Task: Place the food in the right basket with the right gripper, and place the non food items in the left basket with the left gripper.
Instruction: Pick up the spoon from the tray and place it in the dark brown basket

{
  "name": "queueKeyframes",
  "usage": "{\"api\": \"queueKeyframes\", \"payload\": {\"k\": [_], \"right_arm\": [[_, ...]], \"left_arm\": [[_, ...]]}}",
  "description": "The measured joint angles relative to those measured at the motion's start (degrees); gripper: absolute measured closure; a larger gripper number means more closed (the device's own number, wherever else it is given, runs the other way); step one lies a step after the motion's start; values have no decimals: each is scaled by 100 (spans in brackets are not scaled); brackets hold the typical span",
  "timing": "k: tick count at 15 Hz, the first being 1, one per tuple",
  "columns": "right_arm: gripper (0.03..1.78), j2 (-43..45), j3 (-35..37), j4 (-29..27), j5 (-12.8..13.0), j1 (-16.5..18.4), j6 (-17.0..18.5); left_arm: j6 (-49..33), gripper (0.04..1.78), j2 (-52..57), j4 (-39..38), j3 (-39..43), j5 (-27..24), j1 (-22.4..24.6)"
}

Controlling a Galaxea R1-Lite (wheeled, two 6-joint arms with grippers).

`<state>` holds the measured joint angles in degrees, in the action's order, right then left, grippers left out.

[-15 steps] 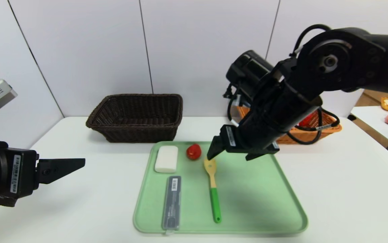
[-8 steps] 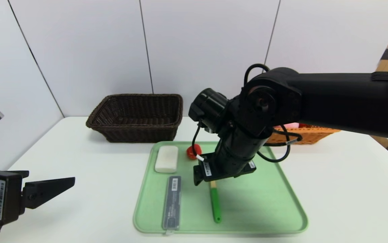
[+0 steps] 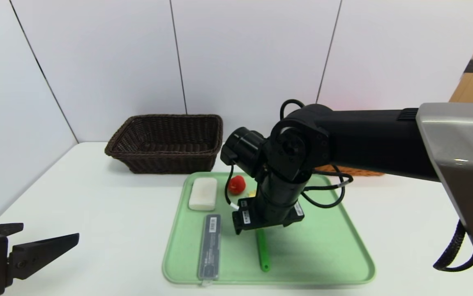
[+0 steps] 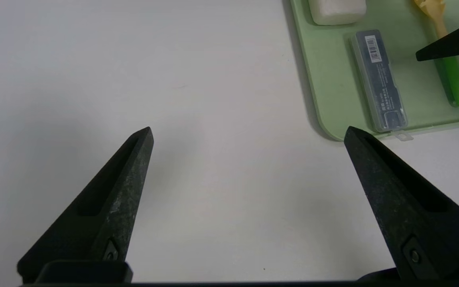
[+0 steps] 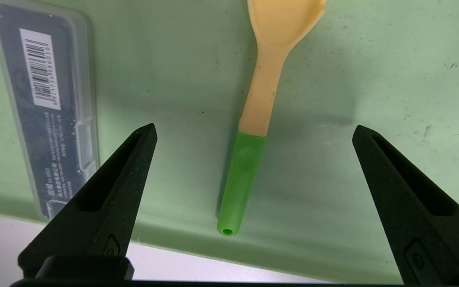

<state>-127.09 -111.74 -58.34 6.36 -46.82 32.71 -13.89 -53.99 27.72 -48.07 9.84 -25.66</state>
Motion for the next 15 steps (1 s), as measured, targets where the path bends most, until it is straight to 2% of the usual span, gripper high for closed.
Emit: {"api": "queueKeyframes", "payload": {"k": [1, 4, 12, 15], "right_arm": [[12, -32, 0, -2, 27, 2, 0], [11, -122, -4, 13, 380, -11, 1], [11, -183, 2, -11, 386, -6, 30], [60, -194, 2, -2, 306, 2, 80]], "left_arm": [[6, 13, 20, 0, 15, 2, 0], [17, 13, 55, -2, 57, 2, 0], [38, 13, 39, -2, 68, -9, -7], [39, 13, 38, -2, 72, -6, -9]]}}
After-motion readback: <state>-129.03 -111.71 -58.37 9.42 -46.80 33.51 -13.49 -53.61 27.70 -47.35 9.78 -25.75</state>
